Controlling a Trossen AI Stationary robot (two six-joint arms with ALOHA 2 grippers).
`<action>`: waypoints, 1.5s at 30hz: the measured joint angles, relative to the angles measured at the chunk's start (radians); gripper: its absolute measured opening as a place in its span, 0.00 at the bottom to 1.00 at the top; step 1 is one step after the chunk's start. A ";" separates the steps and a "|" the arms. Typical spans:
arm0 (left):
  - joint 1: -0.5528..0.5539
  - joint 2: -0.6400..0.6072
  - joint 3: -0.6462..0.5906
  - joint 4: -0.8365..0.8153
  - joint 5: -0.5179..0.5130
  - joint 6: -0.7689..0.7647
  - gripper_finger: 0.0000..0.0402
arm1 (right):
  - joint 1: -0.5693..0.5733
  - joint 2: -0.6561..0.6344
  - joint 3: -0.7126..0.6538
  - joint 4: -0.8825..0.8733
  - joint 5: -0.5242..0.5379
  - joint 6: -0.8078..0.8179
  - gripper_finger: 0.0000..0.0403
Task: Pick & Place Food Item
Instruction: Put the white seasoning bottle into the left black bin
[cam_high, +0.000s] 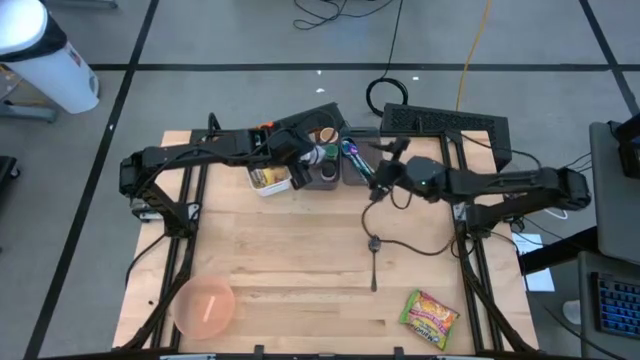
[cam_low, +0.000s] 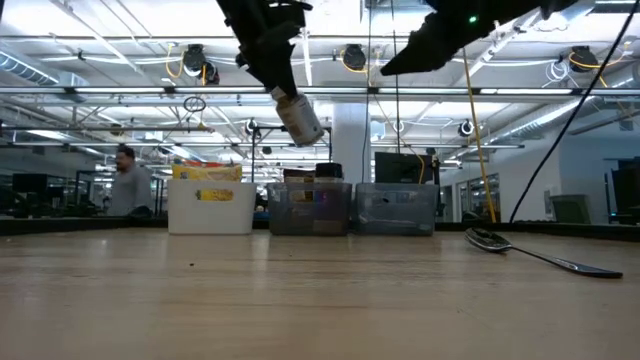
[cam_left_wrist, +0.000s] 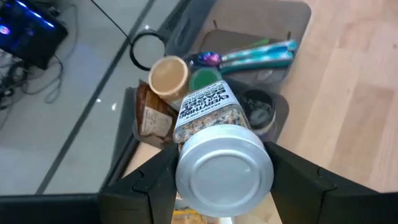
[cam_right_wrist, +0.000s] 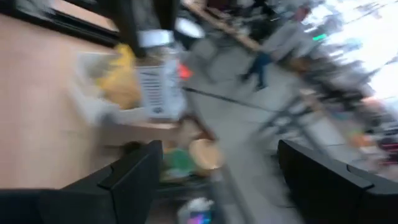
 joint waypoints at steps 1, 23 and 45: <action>0.003 0.000 0.000 -0.011 0.013 0.005 0.52 | 0.000 -0.019 0.000 -0.043 -0.038 0.048 0.77; 0.228 0.010 0.028 -0.107 0.157 0.350 0.52 | 0.011 -0.144 -0.416 0.477 -0.406 0.399 0.77; 0.214 0.211 0.194 -0.275 0.324 0.622 0.52 | 0.107 -0.148 -0.419 0.410 -0.474 0.582 0.77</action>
